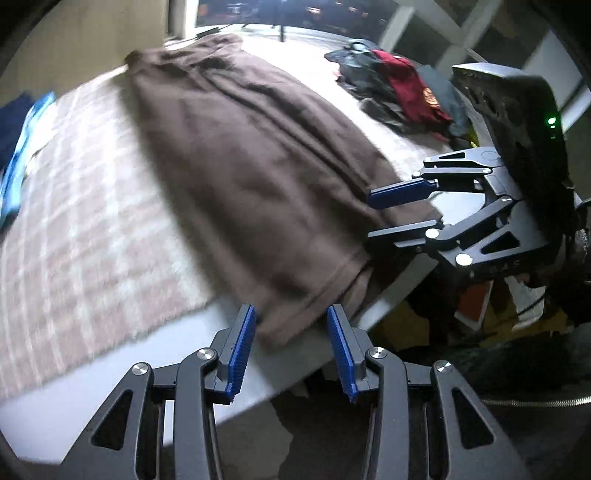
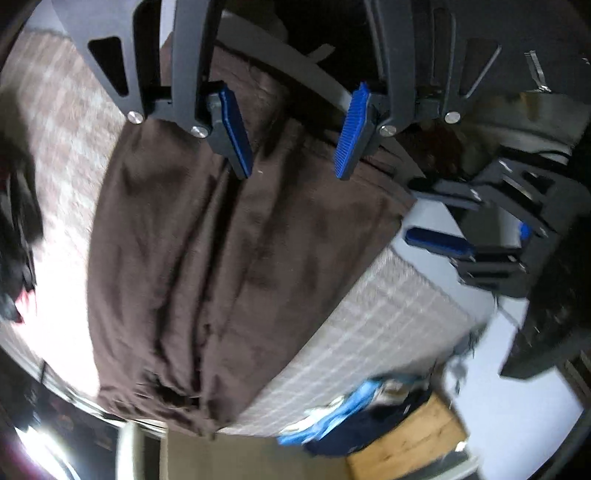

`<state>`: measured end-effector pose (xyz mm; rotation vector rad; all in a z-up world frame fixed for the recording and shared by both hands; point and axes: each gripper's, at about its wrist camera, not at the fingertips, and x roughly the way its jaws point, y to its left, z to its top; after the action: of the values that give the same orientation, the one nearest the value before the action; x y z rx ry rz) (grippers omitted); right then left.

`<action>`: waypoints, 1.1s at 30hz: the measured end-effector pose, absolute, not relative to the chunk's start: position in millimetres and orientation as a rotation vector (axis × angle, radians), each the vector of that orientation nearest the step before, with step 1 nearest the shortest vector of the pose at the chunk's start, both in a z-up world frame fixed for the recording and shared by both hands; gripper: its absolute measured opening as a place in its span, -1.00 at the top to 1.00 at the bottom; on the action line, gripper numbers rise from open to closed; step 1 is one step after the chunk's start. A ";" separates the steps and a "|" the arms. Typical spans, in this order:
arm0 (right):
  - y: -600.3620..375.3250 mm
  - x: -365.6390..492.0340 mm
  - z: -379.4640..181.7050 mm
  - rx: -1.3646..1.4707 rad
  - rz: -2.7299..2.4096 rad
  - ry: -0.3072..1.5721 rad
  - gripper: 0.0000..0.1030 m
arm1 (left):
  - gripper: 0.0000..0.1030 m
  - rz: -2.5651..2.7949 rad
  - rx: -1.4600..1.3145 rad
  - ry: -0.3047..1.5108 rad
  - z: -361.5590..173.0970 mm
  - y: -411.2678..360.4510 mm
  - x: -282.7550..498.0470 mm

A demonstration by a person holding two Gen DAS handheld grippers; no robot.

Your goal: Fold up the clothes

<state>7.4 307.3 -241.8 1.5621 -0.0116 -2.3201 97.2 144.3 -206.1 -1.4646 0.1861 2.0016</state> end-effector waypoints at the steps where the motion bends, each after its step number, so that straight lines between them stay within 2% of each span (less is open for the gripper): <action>1: 306.0 5.4 -246.9 1.593 -2.303 -0.001 0.10 | 0.25 2.008 -1.471 0.183 -207.8 142.6 101.0; 5: 309.3 -0.4 -255.0 1.628 -2.278 -0.034 0.11 | 0.25 2.028 -1.458 0.160 -212.2 143.2 116.5; 7: 311.7 -2.0 -255.3 1.639 -2.270 -0.035 0.20 | 0.25 2.038 -1.445 0.150 -212.3 144.9 120.2; 9: 314.8 -2.5 -255.0 1.653 -2.270 -0.019 0.45 | 0.25 2.060 -1.431 0.177 -212.1 148.6 121.8; 10: 318.2 -2.3 -253.9 1.658 -2.261 -0.039 0.49 | 0.25 2.069 -1.423 0.194 -211.9 151.3 122.2; 12: 326.6 -3.0 -252.3 1.667 -2.234 -0.122 0.74 | 0.24 2.073 -1.405 0.210 -211.0 157.3 122.0; 16: 345.8 -2.2 -247.7 1.691 -2.232 -0.284 0.80 | 0.23 2.065 -1.383 0.196 -206.3 161.7 120.3; 19: 353.3 18.6 -230.4 1.679 -2.308 -0.184 0.62 | 0.17 2.086 -1.395 0.124 -198.5 147.9 114.7; 20: 361.0 28.8 -223.4 1.653 -2.334 -0.216 0.27 | 0.15 2.101 -1.409 0.098 -197.4 142.4 111.4; 21: 372.7 39.3 -217.9 1.633 -2.390 -0.258 -0.15 | 0.14 2.117 -1.429 0.062 -197.2 136.4 106.9; 22: 385.5 49.9 -212.9 1.613 -2.455 -0.298 -0.27 | 0.13 2.125 -1.450 0.025 -197.9 131.7 102.6; 25: 411.2 61.5 -224.3 1.669 -2.548 -0.345 -0.30 | 0.11 2.102 -1.528 -0.049 -208.8 134.0 87.9; 28: 425.3 62.0 -248.8 1.739 -2.499 -0.451 -0.30 | 0.11 2.063 -1.582 -0.006 -219.9 150.9 81.4; 33: 412.3 64.5 -261.2 1.722 -2.491 -0.355 -0.31 | 0.12 2.030 -1.595 0.080 -226.4 173.0 81.2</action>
<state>64.5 412.3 -261.2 1.7224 -0.3555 -2.4907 81.2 173.0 -226.4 -1.5954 0.0800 2.0304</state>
